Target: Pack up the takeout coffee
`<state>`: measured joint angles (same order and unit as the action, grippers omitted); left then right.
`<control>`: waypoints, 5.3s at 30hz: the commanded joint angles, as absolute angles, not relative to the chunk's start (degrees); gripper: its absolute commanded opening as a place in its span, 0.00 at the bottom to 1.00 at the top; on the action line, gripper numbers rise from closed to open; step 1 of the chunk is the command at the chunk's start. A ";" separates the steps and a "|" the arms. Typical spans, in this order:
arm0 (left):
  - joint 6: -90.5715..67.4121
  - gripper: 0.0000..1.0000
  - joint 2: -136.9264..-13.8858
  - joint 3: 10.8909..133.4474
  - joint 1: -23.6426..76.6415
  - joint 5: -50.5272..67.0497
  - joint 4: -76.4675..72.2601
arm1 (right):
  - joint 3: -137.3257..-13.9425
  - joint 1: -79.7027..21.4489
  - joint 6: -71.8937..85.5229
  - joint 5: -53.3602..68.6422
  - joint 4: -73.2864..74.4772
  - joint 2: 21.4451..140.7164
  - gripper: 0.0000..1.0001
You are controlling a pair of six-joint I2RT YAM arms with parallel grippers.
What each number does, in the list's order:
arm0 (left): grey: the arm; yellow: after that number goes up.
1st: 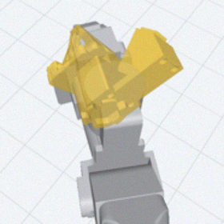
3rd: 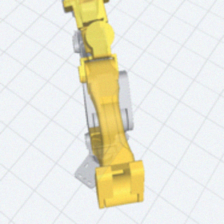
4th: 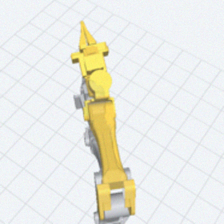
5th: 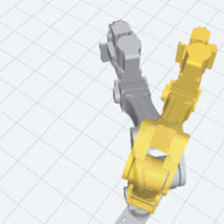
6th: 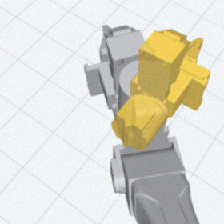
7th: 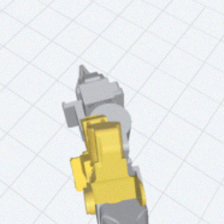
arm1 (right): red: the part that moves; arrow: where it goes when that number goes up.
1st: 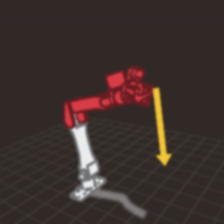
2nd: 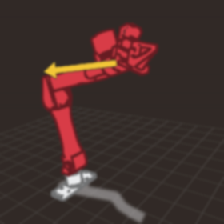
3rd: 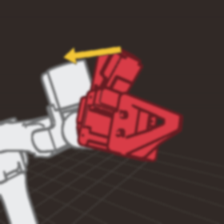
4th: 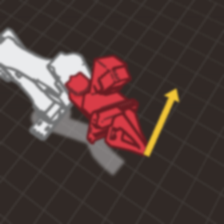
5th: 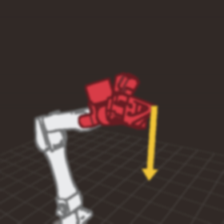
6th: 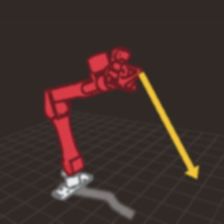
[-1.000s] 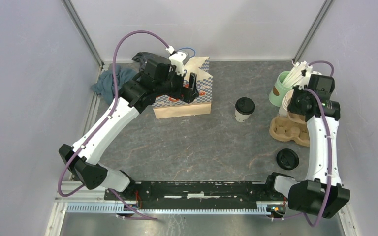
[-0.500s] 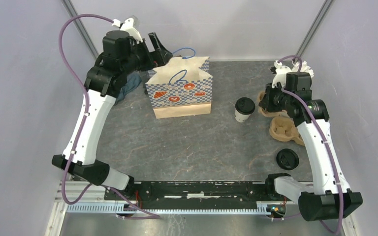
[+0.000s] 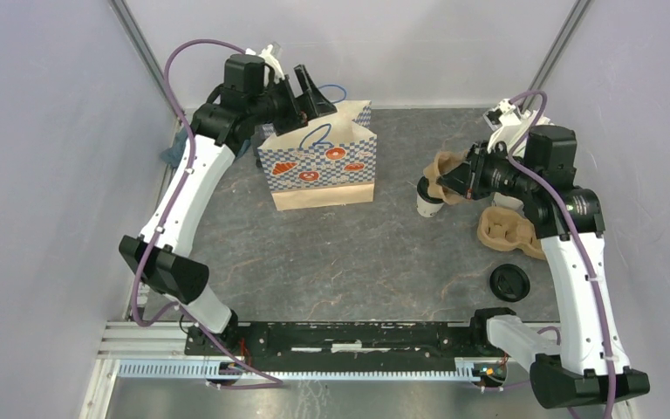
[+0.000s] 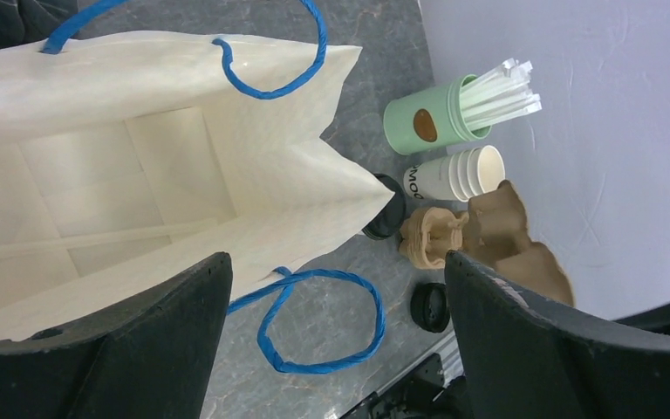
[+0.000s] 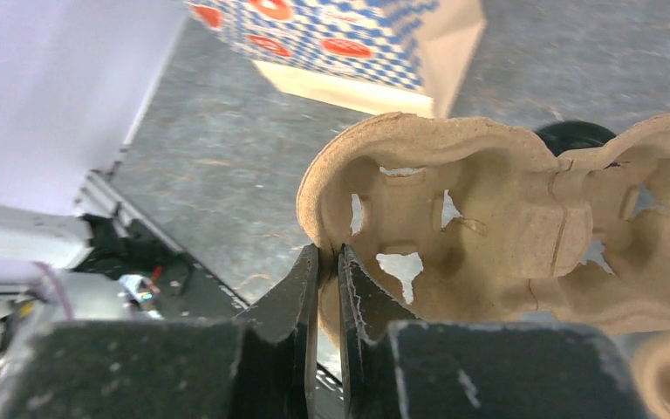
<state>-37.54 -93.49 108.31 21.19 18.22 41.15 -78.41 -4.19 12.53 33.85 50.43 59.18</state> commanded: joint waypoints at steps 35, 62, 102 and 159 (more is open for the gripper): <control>-36.35 0.93 -84.78 107.31 26.05 10.87 46.12 | -74.04 -4.28 58.64 56.25 3.46 55.12 0.00; -30.57 0.37 -95.05 115.50 29.93 7.97 48.61 | -73.91 -4.30 58.47 54.49 2.97 56.48 0.00; -42.64 0.02 -65.58 85.06 47.26 -1.77 15.55 | -79.96 -6.90 93.35 43.67 -10.24 54.72 0.00; -30.17 0.61 -80.06 98.57 38.85 -13.78 66.49 | -82.72 -45.50 85.52 4.40 26.05 62.96 0.00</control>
